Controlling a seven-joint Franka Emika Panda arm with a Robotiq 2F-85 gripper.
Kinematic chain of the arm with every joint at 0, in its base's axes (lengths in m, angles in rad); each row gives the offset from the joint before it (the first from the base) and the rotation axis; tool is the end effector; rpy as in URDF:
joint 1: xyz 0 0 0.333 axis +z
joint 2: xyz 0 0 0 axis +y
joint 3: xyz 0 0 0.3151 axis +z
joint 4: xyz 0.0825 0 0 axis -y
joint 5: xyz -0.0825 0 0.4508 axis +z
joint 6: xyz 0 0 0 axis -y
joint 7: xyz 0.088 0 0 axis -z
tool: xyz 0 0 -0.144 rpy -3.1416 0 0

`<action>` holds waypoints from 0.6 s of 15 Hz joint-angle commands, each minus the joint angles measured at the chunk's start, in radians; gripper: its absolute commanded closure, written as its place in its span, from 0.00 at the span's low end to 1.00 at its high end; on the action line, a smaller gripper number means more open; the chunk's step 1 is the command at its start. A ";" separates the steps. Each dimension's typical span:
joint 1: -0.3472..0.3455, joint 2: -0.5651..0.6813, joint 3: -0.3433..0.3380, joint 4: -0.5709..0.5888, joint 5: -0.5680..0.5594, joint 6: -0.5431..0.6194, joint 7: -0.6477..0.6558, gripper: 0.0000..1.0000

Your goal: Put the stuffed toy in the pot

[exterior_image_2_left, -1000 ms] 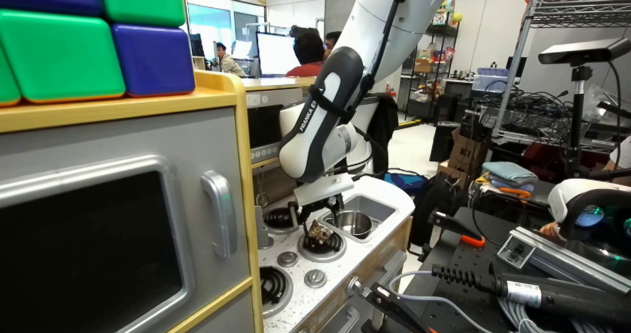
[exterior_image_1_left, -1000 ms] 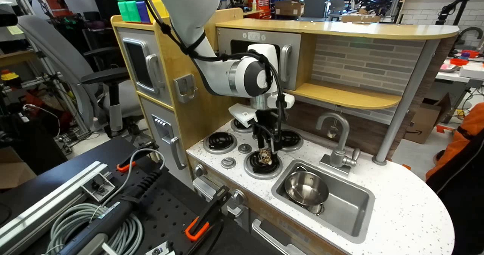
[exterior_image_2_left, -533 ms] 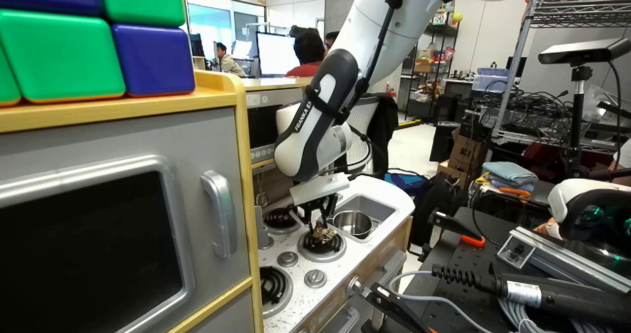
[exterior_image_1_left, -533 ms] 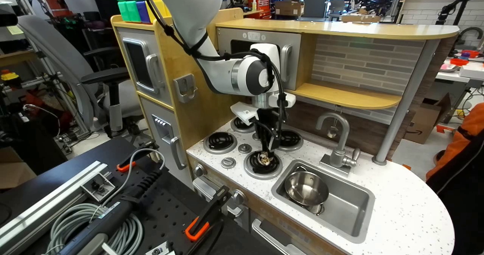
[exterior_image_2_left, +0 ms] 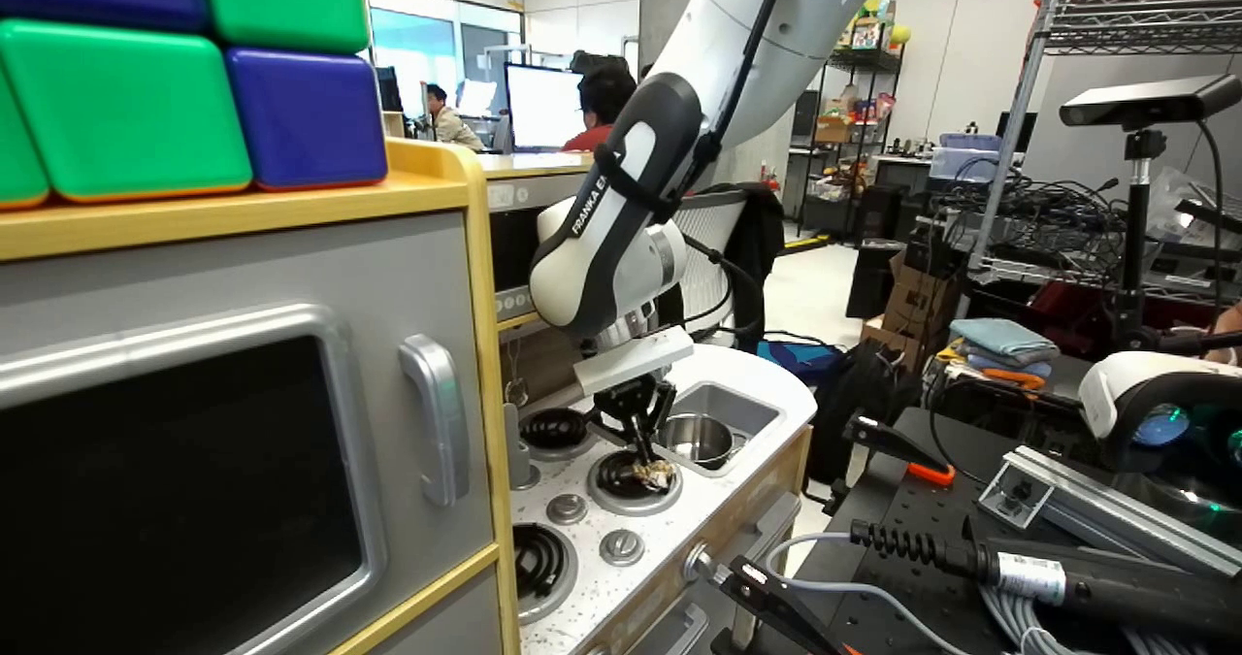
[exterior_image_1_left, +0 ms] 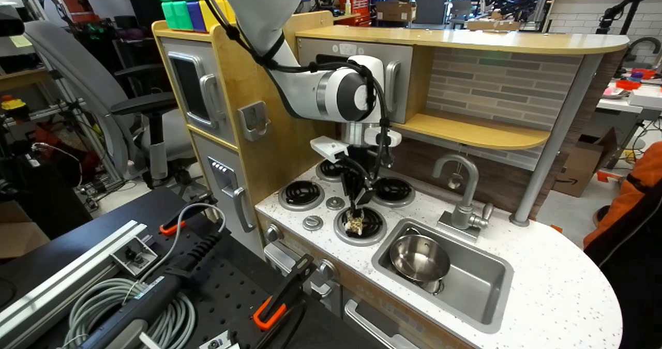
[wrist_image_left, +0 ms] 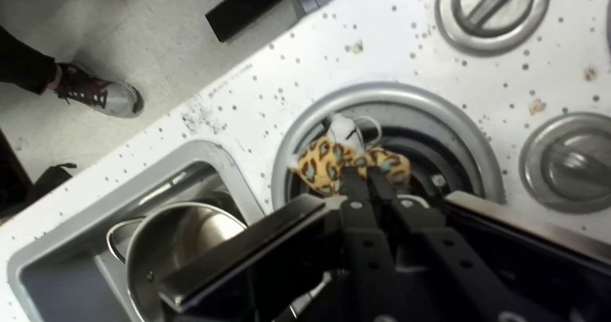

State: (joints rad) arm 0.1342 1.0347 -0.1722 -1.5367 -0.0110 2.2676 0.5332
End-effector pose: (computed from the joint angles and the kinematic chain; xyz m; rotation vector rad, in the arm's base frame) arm 0.6714 -0.0296 -0.0668 2.7980 -0.7166 -0.3513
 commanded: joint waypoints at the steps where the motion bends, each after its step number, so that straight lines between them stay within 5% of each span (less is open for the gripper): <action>1: -0.074 -0.127 -0.011 -0.141 0.029 -0.060 -0.056 0.98; 5: -0.090 -0.168 -0.078 -0.242 0.026 0.094 0.012 0.98; 9: -0.195 -0.112 -0.147 -0.157 0.039 0.125 0.041 0.98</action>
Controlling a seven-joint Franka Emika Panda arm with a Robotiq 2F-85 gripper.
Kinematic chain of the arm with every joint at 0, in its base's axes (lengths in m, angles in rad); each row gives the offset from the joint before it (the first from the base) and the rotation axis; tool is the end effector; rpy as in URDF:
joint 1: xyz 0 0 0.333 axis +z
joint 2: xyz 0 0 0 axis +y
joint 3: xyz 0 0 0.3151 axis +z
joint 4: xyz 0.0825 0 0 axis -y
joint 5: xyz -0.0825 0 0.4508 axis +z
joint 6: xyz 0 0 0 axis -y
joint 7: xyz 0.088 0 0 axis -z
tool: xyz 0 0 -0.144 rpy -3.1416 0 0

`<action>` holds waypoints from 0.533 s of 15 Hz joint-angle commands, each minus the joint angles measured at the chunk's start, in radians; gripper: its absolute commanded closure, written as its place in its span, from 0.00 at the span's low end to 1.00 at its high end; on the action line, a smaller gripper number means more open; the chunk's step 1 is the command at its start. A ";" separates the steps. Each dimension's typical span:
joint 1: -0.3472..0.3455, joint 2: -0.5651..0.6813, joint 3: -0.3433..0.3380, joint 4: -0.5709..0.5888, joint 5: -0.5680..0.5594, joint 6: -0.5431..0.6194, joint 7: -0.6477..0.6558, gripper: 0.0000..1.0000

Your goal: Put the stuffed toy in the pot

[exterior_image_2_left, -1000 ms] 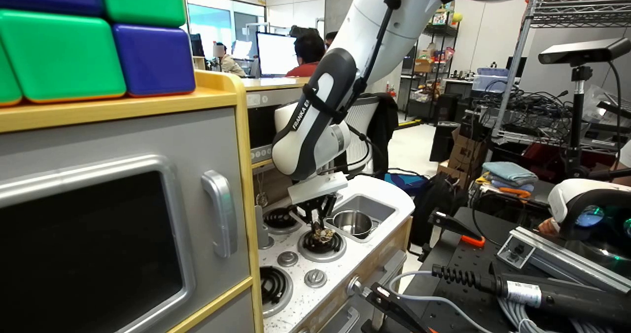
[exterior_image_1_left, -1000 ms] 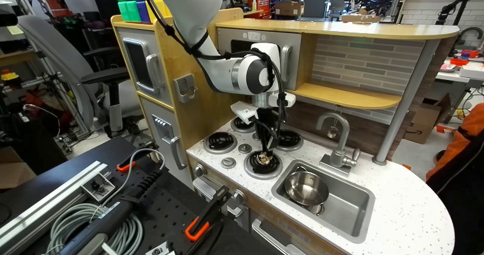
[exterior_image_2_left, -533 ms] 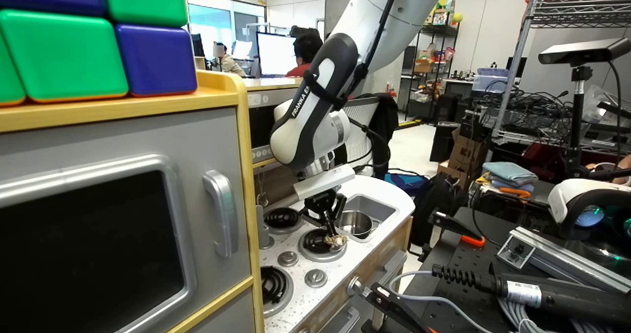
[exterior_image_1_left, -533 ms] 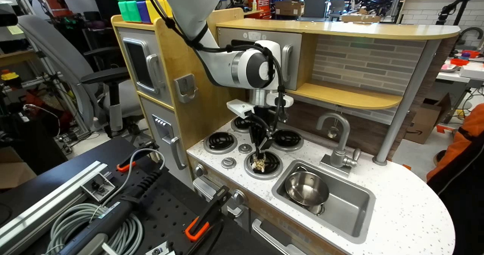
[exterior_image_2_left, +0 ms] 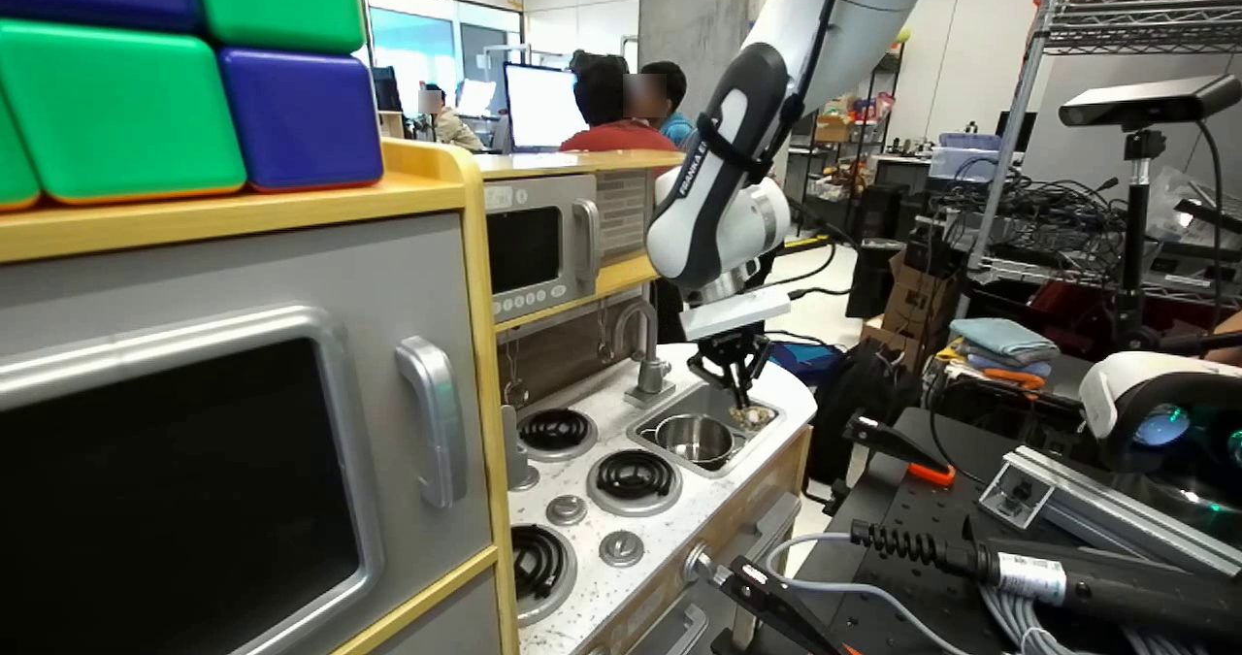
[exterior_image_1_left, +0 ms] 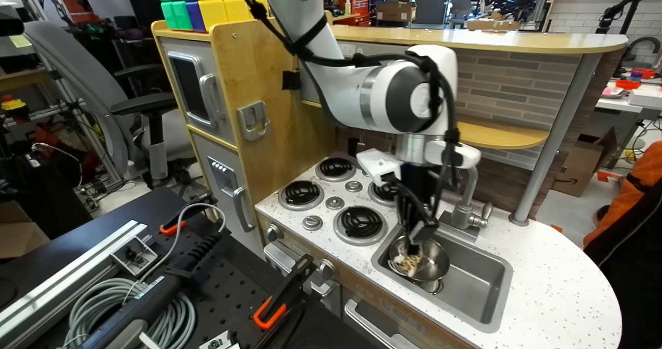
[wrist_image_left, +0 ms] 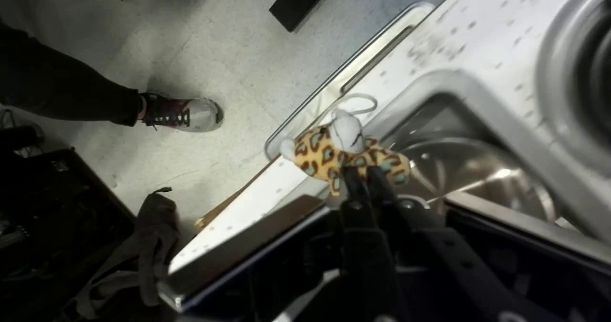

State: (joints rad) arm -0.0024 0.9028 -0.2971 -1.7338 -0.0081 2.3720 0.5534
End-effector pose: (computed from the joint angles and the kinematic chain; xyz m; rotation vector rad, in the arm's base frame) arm 0.6166 -0.2059 -0.0292 2.6463 -1.0648 -0.2819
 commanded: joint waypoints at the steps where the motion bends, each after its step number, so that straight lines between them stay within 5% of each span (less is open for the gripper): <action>1: -0.078 0.031 -0.021 0.057 0.042 0.025 0.026 0.98; 8: -0.100 0.119 0.017 0.238 0.092 0.000 0.116 0.98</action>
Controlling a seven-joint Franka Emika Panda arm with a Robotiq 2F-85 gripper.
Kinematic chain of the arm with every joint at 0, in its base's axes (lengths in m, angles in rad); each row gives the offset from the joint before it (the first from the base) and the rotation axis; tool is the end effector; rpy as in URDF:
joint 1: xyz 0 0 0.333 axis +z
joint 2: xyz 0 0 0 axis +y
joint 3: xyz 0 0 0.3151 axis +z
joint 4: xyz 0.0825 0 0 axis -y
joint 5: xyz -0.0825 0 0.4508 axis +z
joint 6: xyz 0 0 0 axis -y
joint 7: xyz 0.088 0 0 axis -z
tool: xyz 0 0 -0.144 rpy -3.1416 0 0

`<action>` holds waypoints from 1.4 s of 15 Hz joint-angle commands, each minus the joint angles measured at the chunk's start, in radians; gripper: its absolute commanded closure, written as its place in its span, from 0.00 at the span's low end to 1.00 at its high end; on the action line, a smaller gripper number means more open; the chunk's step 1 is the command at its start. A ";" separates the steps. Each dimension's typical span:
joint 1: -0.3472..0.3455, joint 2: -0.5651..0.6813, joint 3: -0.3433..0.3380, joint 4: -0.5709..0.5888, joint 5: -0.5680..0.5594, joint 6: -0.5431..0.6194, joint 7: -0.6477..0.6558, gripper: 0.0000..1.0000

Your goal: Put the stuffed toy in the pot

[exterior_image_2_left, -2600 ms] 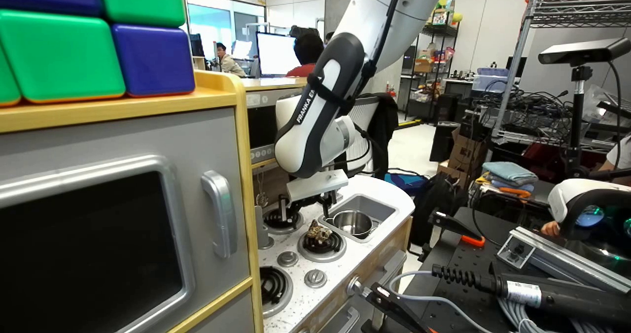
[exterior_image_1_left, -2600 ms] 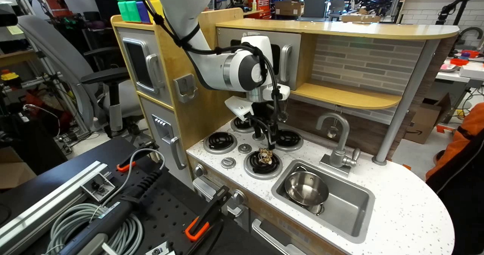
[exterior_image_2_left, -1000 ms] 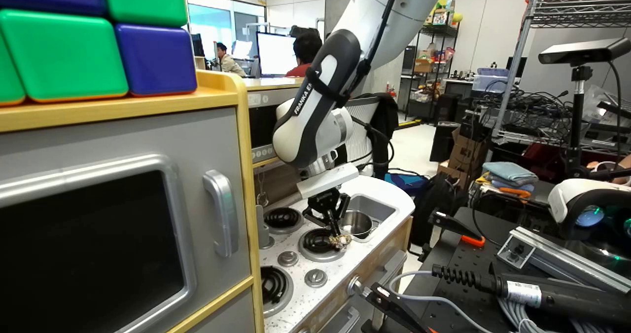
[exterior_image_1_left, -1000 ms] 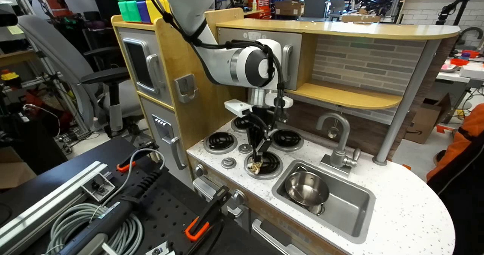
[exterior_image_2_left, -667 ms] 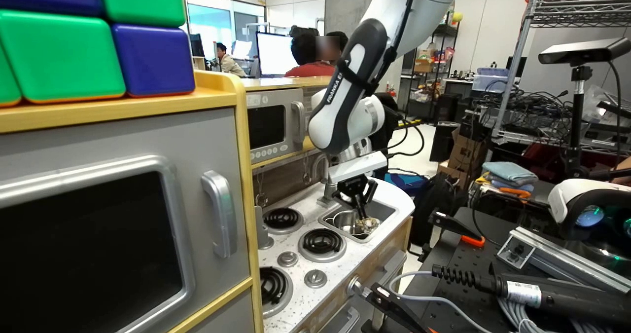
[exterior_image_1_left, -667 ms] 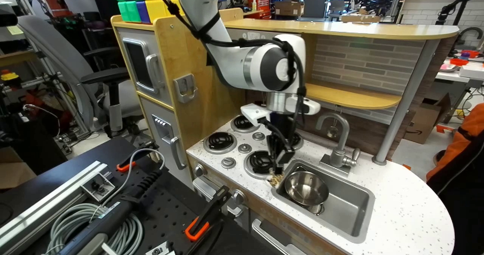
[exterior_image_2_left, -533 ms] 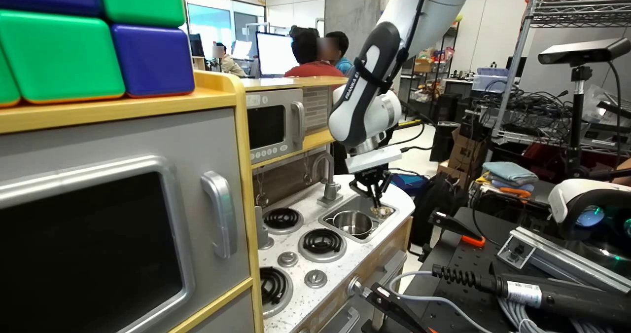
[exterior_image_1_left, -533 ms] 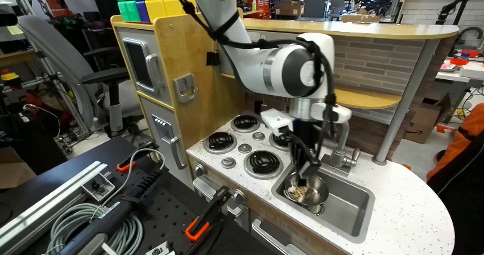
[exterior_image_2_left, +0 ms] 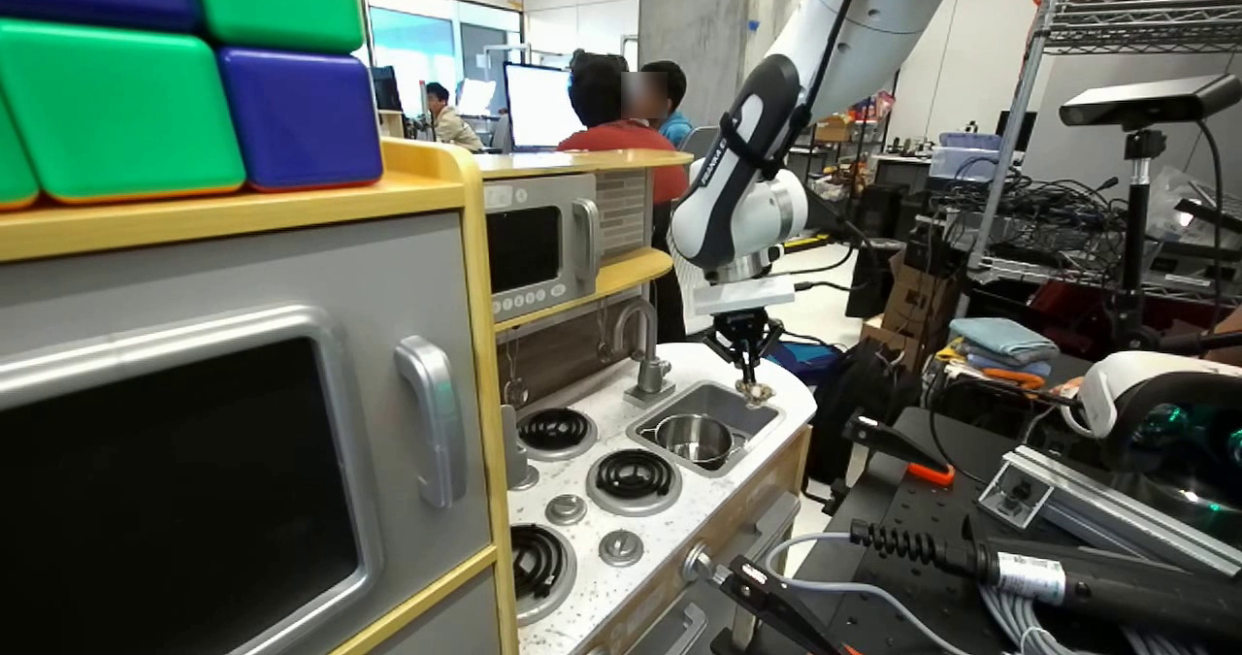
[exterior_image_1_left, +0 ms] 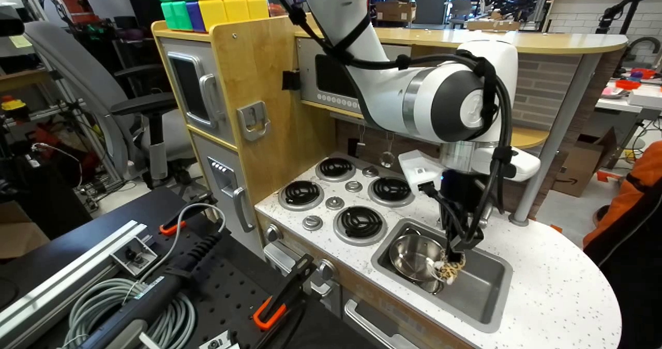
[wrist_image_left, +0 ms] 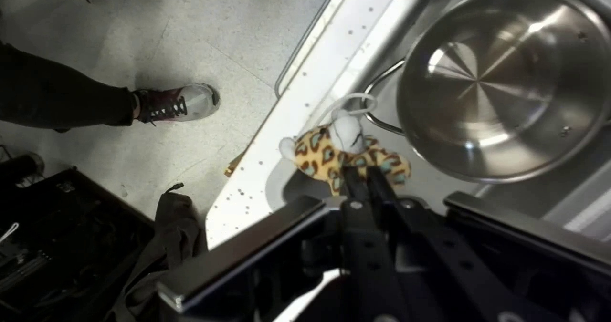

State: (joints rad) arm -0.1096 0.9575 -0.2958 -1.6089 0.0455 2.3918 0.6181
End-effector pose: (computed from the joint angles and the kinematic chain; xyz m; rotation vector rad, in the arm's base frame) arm 0.6379 -0.2740 -0.0191 2.5785 -1.3351 -0.1621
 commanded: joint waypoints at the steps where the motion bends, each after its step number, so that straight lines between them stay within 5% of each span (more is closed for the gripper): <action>1: 0.013 0.084 0.022 0.144 0.039 -0.024 0.069 0.98; 7: 0.035 0.173 0.059 0.247 0.029 -0.047 0.119 0.98; 8: 0.036 0.165 0.066 0.239 0.029 -0.055 0.112 0.69; 9: 0.033 0.154 0.077 0.225 0.033 -0.055 0.098 0.68; 18: -0.028 -0.230 0.161 -0.190 0.097 0.051 -0.232 0.03; 21: -0.035 -0.385 0.147 -0.326 0.110 -0.017 -0.304 0.00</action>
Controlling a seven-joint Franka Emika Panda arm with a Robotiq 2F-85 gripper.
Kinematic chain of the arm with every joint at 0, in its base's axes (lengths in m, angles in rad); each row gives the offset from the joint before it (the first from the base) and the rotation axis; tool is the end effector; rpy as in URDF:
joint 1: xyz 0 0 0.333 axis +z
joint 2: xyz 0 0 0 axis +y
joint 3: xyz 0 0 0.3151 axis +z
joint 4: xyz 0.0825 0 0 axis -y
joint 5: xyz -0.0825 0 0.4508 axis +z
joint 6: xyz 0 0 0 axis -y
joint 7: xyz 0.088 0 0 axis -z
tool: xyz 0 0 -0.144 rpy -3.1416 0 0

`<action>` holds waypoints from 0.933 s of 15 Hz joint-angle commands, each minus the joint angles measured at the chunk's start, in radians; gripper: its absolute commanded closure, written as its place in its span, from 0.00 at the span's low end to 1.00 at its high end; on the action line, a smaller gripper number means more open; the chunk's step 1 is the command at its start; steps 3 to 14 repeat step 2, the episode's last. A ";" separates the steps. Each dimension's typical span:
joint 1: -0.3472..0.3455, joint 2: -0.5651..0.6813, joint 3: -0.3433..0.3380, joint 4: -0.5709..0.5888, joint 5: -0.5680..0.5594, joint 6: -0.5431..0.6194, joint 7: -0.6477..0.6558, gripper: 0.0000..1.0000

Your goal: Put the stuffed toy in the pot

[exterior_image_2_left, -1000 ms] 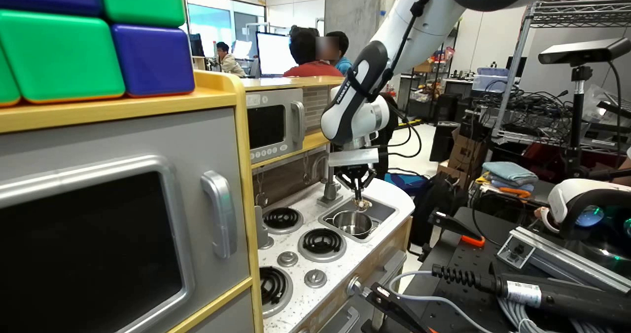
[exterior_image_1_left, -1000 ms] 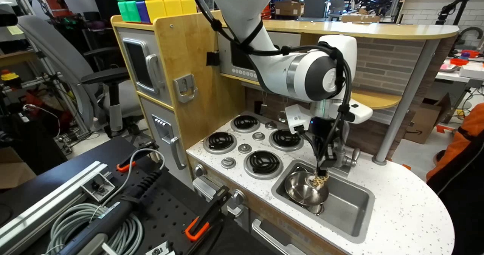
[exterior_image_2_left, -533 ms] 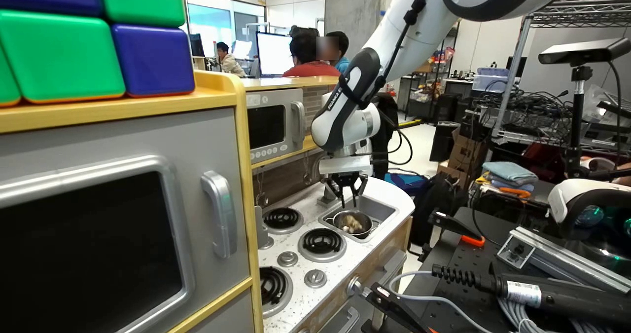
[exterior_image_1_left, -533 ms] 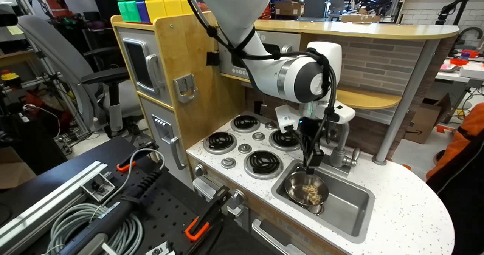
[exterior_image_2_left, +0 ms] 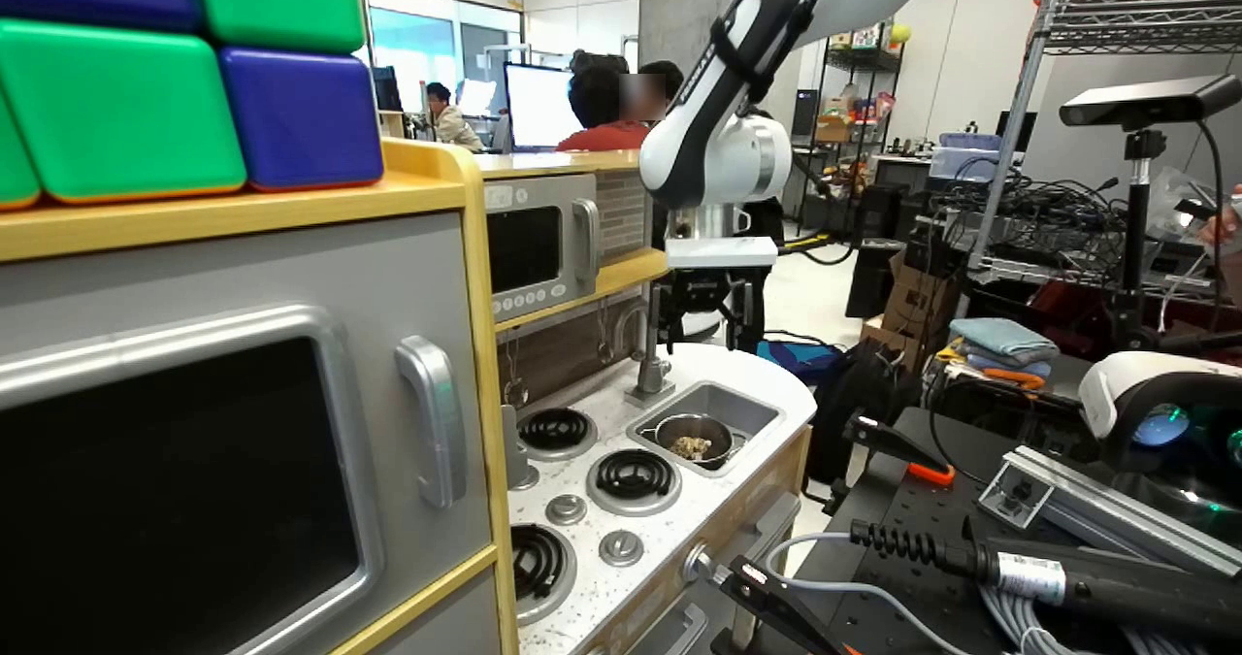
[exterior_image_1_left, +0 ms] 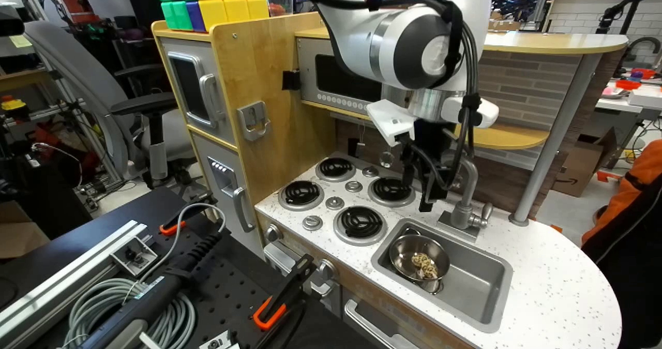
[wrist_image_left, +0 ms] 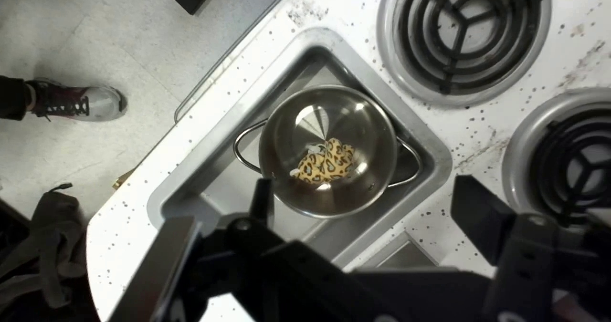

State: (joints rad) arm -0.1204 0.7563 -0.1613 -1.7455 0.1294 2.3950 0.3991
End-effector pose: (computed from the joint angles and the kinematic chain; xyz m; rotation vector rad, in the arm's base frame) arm 0.6600 -0.1885 0.0465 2.8924 -1.1253 -0.1428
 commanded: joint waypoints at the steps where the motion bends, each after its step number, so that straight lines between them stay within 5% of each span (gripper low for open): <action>1: -0.001 -0.045 -0.006 -0.042 0.007 -0.010 -0.029 0.00; 14: -0.006 -0.091 -0.006 -0.086 0.006 -0.016 -0.044 0.00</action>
